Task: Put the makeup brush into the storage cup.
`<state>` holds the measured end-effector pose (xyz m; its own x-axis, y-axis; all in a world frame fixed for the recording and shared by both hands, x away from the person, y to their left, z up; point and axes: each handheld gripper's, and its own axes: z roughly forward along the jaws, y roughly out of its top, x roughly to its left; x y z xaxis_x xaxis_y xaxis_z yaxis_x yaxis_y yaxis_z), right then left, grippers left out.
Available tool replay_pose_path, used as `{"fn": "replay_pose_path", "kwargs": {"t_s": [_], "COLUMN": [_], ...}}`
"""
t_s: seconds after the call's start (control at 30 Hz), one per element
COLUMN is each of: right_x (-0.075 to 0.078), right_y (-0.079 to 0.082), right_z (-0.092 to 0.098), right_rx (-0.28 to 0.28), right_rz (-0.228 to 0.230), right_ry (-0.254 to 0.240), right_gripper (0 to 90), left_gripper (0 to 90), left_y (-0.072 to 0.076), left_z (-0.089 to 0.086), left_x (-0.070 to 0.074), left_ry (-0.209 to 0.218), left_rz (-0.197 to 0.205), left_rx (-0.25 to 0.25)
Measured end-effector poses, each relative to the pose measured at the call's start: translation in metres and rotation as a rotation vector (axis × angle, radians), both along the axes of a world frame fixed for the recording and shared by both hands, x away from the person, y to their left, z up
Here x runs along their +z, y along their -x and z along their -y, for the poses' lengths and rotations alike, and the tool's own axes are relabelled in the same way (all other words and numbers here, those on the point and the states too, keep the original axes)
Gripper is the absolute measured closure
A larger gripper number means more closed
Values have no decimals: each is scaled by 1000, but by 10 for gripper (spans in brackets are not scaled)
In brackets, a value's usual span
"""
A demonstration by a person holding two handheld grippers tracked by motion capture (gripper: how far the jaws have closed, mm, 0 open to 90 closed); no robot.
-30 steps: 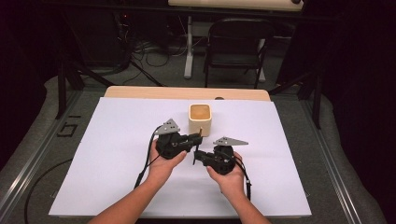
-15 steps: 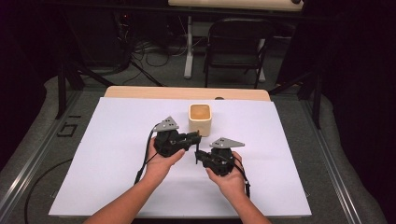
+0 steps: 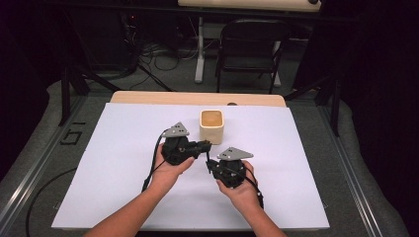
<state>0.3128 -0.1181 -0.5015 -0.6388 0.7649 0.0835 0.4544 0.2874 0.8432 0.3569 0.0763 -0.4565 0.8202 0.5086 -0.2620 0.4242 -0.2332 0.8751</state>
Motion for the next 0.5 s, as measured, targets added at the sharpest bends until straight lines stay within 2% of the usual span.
{"fn": "replay_pose_path", "kwargs": {"t_s": [0.23, 0.5], "right_x": [0, 1], "right_y": [0, 1], "right_z": [-1, -1], "right_rx": [-1, -1], "right_rz": [20, 18], "right_ry": [24, 31], "right_gripper": [849, 849], "left_gripper": [834, 836], "left_y": [0, 0], "left_z": [0, 0], "left_x": [0, 1], "left_ry": [-3, 2], "left_rz": [-8, -13], "left_rx": [2, 7]}}
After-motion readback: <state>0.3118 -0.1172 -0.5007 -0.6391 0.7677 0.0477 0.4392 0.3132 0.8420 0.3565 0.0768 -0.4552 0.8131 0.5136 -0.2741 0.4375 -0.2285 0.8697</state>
